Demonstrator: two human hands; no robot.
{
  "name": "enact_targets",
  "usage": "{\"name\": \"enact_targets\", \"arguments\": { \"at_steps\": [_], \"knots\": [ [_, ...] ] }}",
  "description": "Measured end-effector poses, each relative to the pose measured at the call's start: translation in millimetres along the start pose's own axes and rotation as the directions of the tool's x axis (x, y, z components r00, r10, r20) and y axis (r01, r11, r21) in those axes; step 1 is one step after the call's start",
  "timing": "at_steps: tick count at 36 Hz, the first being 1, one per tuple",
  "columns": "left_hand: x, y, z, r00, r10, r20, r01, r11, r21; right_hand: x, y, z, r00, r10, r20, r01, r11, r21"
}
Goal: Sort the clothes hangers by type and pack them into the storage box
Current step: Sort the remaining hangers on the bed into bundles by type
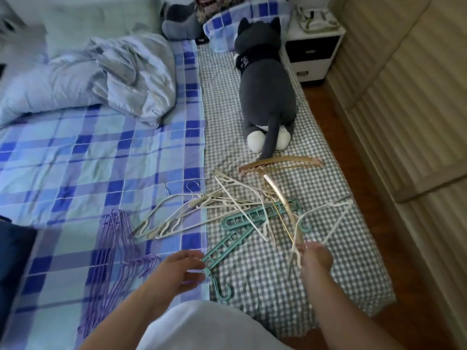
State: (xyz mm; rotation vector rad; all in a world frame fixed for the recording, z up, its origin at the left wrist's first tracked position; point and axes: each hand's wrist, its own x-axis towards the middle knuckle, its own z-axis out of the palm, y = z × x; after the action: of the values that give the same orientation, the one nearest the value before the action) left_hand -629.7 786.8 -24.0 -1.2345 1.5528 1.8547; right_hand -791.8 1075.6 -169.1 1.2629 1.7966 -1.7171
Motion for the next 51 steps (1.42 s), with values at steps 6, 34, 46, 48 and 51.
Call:
{"name": "enact_targets", "arguments": {
  "at_steps": [6,34,46,48,51],
  "knots": [
    [3,-12,-2,1.000,-0.016,-0.003,0.016,1.000,-0.015,-7,-3,-7,0.972,-0.044,-0.233,0.062,0.995,0.074],
    [-23,28,-29,0.853,0.247,-0.460,-0.444,0.807,-0.390,-180,25,82,0.500,0.204,0.841,0.371,0.828,-0.421],
    [-11,35,-31,0.808,0.149,-0.570,-0.496,0.694,-0.522,-165,41,72,0.546,-0.091,0.833,0.676,0.635,-0.374],
    [-13,38,-27,0.805,0.140,-0.576,-0.496,0.691,-0.526,-163,45,75,0.556,-0.077,0.828,0.662,0.643,-0.385],
    [-10,36,-24,0.805,0.141,-0.577,-0.485,0.717,-0.501,-159,52,74,0.565,0.027,0.825,0.566,0.715,-0.411]
  ]
}}
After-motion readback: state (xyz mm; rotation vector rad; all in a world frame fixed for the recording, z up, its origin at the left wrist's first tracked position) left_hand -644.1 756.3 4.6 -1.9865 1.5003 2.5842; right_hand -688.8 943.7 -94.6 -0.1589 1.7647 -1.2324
